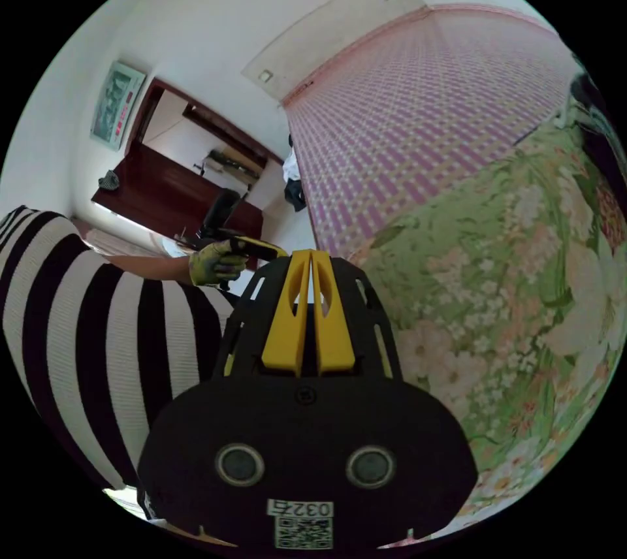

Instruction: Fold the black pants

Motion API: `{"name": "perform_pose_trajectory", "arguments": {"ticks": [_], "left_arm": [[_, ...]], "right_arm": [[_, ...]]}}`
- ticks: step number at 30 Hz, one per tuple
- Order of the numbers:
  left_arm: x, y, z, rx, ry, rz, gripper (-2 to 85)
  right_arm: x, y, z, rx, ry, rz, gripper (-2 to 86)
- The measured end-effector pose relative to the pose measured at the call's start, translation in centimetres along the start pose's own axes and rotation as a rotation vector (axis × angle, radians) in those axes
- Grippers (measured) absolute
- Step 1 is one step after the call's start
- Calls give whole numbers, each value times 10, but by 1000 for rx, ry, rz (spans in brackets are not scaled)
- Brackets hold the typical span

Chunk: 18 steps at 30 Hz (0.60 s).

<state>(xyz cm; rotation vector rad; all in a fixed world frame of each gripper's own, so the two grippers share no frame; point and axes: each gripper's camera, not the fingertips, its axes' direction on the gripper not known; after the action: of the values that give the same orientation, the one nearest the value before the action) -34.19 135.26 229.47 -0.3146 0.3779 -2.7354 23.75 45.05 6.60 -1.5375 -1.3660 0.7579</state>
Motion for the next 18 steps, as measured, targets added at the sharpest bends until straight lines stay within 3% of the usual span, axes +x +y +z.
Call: {"name": "perform_pose_trajectory", "arguments": {"ticks": [10, 16, 18], "left_arm": [[-21, 64, -190, 152, 124, -182, -9], [-43, 134, -337, 336, 154, -321, -9], [-46, 165, -399, 436, 155, -407, -9]], "right_arm": [[66, -9, 101, -89, 122, 61, -10], [90, -39, 200, -84, 13, 124, -10], [91, -61, 251, -185, -87, 70, -10]]}}
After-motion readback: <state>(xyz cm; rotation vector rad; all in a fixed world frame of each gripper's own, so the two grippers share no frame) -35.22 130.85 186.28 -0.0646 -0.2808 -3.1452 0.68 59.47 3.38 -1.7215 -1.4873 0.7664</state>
